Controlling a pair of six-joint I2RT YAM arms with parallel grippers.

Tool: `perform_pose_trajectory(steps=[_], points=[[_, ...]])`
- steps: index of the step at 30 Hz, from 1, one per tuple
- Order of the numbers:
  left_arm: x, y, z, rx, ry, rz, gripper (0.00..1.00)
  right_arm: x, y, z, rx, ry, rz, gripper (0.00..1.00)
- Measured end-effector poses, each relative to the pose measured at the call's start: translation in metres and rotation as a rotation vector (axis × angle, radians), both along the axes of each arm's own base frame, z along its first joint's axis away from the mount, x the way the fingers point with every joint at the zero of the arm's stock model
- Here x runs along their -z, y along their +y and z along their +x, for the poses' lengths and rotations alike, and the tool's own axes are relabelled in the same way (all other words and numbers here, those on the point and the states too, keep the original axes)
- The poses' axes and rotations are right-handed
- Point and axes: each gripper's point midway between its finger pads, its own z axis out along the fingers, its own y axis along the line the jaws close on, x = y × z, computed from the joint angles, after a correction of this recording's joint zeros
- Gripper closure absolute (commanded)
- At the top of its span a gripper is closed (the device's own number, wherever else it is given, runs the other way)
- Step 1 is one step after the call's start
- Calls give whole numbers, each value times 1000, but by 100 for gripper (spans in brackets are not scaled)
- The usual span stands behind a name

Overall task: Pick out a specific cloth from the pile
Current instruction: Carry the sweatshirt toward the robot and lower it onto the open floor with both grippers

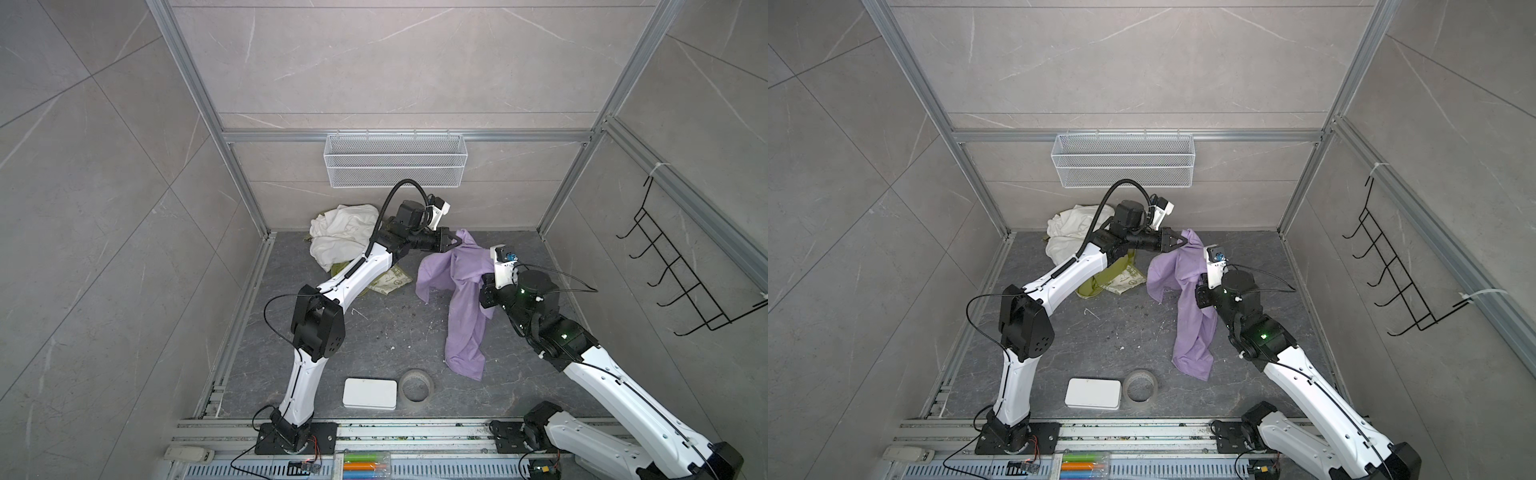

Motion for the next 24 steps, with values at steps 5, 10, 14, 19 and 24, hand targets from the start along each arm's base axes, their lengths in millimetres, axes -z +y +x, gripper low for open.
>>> perform_pose_trajectory(steps=[5, 10, 14, 19, 24], points=[[20, 5, -4, -1, 41, 29, 100, 30, 0, -7, 3, 97, 30, 100], [47, 14, -13, -4, 92, 73, 100, 59, 2, -15, -3, 190, 55, 100], [67, 22, -17, -8, 124, 105, 100, 75, 7, -17, -7, 245, 80, 100], [96, 33, -19, -20, 176, 147, 100, 114, 10, -21, 4, 354, 96, 100], [110, 40, -20, -24, 191, 174, 100, 148, 8, -27, 38, 441, 112, 100]])
